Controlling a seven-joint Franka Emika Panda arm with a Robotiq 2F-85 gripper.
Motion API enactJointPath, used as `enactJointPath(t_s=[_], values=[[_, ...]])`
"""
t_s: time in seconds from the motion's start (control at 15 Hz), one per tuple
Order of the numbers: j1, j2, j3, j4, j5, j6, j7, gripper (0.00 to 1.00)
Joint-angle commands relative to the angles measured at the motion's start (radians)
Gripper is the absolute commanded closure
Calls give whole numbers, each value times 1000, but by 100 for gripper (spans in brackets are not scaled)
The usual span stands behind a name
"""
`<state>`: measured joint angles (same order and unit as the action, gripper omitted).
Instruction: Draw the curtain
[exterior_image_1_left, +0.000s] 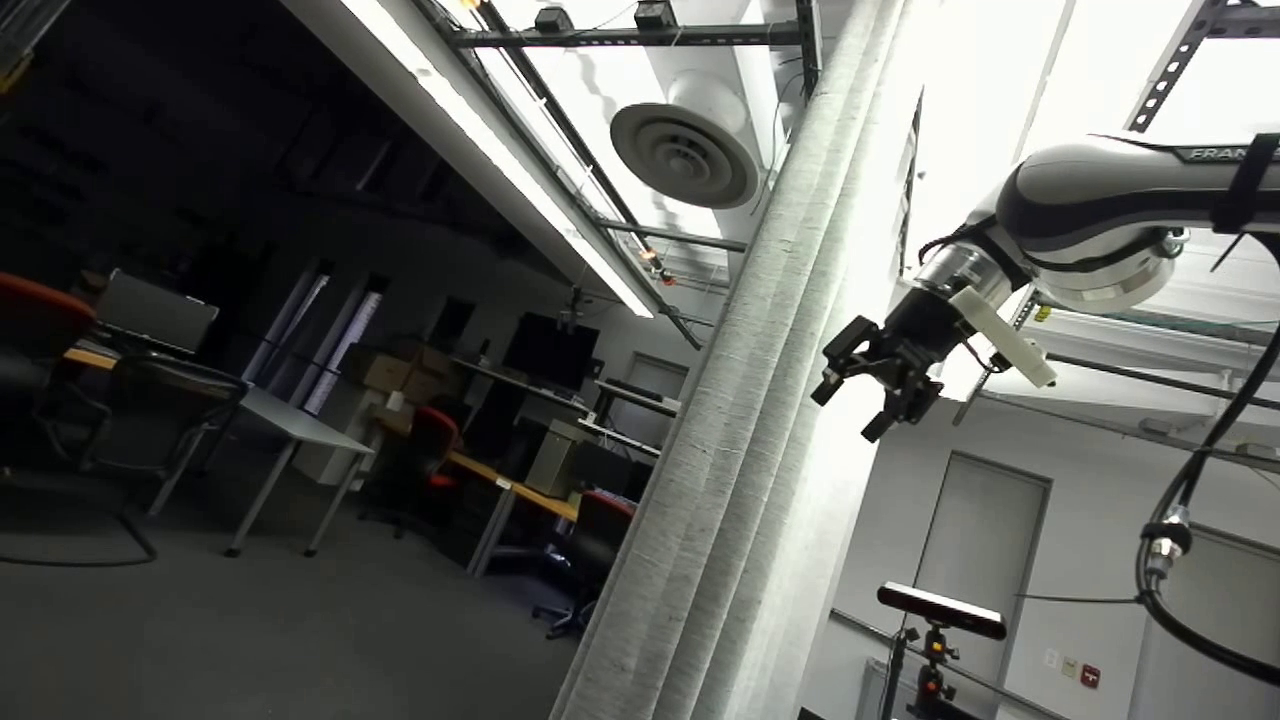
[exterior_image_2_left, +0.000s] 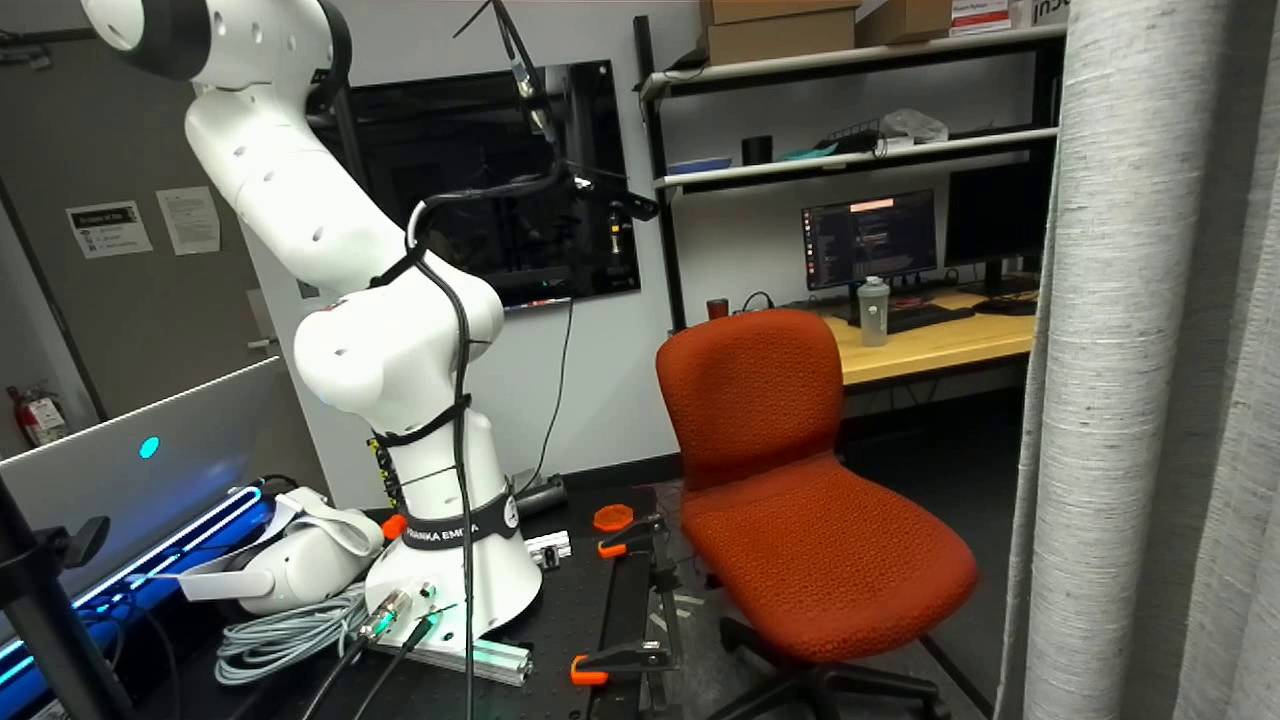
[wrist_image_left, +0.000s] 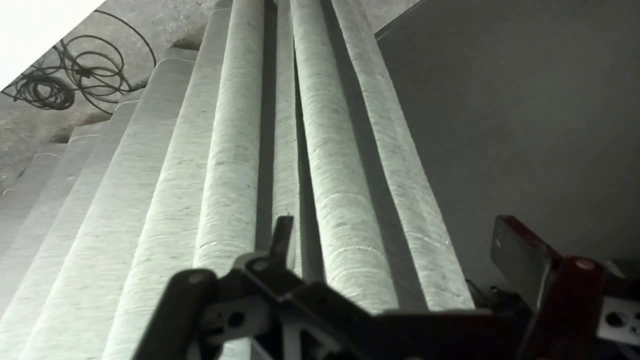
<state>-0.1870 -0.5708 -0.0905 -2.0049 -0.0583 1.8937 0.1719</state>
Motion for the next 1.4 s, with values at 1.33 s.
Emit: enactJointPath(t_s=[1.33], values=[[90, 353, -37, 516, 78, 366, -297, 0]])
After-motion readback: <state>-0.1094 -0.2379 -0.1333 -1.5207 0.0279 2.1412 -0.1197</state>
